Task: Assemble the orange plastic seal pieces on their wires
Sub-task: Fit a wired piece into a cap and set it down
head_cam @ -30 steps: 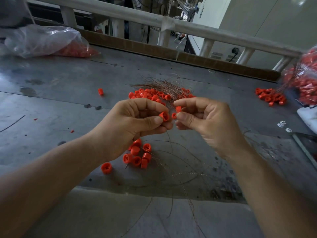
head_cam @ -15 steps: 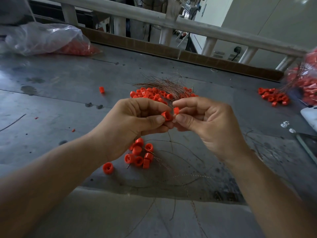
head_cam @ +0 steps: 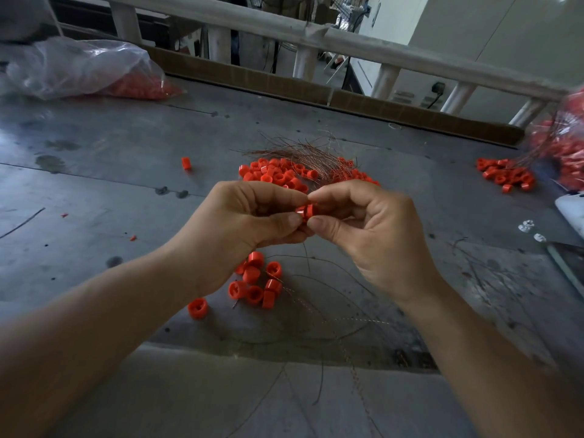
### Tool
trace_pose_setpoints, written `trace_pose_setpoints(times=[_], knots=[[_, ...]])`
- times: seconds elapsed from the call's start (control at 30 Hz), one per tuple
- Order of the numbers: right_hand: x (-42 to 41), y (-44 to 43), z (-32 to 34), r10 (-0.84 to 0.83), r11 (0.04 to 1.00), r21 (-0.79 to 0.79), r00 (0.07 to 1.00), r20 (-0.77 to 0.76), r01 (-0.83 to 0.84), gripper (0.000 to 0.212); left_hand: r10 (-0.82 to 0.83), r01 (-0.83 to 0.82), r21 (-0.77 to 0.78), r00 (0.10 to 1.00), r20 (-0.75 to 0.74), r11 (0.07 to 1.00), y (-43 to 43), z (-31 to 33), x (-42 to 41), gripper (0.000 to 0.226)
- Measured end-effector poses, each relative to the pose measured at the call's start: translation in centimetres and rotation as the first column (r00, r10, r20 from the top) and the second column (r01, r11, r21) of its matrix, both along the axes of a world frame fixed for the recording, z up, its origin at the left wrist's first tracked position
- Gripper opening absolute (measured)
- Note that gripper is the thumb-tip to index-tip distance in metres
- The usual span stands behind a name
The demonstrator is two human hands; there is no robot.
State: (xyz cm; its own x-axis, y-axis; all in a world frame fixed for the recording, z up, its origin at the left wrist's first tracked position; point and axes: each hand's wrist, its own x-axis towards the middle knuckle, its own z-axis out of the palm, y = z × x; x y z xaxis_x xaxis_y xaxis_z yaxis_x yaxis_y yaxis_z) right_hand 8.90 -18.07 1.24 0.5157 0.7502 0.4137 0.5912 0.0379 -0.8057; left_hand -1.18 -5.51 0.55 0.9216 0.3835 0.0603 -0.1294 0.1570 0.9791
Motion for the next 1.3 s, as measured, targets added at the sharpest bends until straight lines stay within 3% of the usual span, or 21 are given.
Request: trace_pose_setpoints(times=[0.43,0.97,1.3], knots=[[-0.17,-0.19,0.12,-0.045,0.999,-0.019,0.991,0.125,0.047,0.023,0.036,-0.036,0.064,0.999,-0.011,0.997,-0.44,0.22,-0.02,0.028],[-0.01,-0.45,0.30,-0.015,0.998,-0.066,0.992,0.129,0.024,0.020,-0.009,0.011,0.079,1.000,-0.029,0.997,-0.21,-0.01,0.05,0.020],[0.17,-0.51,0.22,-0.032,0.999,-0.025,0.978,0.207,0.038,0.019,0.000,-0.002,0.190,1.000,0.011,0.982,-0.53,0.15,-0.20,0.019]])
